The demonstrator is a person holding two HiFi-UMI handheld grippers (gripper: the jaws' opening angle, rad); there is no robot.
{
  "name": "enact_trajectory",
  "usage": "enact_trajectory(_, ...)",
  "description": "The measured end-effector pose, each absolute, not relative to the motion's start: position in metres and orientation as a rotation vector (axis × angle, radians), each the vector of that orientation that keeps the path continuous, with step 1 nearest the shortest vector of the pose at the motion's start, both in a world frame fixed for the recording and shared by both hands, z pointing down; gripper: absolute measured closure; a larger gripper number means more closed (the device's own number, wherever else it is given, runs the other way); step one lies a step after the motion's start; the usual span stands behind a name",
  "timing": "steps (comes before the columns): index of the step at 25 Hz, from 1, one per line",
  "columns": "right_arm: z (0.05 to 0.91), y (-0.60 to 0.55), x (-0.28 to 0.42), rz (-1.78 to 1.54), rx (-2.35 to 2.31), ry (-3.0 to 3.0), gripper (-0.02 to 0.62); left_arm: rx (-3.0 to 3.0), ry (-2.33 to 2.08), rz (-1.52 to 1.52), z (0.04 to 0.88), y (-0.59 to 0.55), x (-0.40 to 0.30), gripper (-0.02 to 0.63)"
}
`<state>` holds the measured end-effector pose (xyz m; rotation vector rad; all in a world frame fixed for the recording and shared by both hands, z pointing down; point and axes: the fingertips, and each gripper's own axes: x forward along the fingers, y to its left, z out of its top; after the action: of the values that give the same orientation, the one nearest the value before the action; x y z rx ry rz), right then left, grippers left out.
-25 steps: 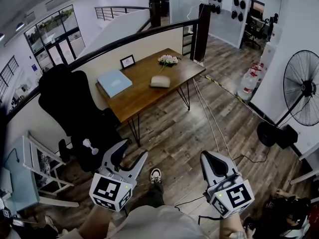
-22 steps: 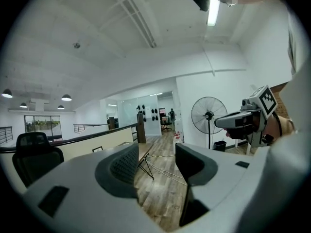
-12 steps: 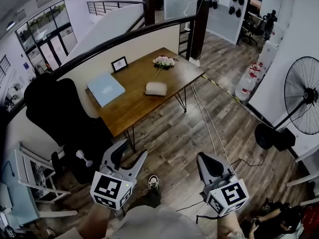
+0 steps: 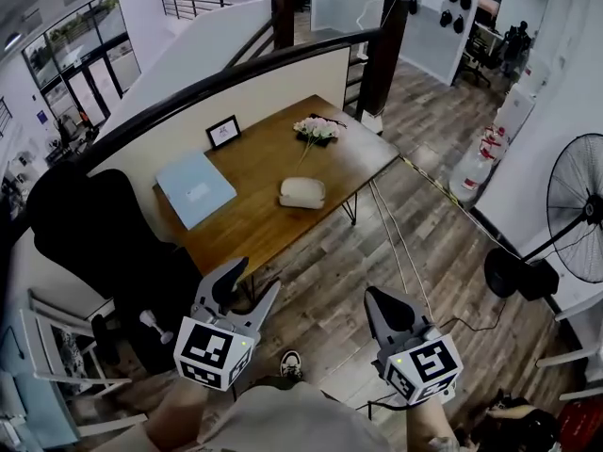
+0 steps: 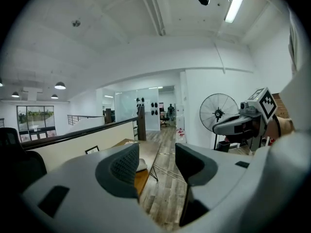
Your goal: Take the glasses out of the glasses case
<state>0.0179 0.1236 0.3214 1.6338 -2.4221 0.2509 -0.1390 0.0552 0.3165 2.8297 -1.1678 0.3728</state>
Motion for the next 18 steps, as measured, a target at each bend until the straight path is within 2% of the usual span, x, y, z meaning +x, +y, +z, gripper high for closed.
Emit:
enact_trajectory(8, 0.343, 0.056, 0.011, 0.301, 1.608, -2.404, 0.591, 2.824, -1.142, 0.399, 0.328, -0.009, -0.14, 0.371)
enact_trajectory(18, 0.372, -0.012, 0.04, 0.368, 1.523, -2.424, 0.592, 2.74, -1.208, 0.451, 0.353, -0.07, -0.124, 0.374)
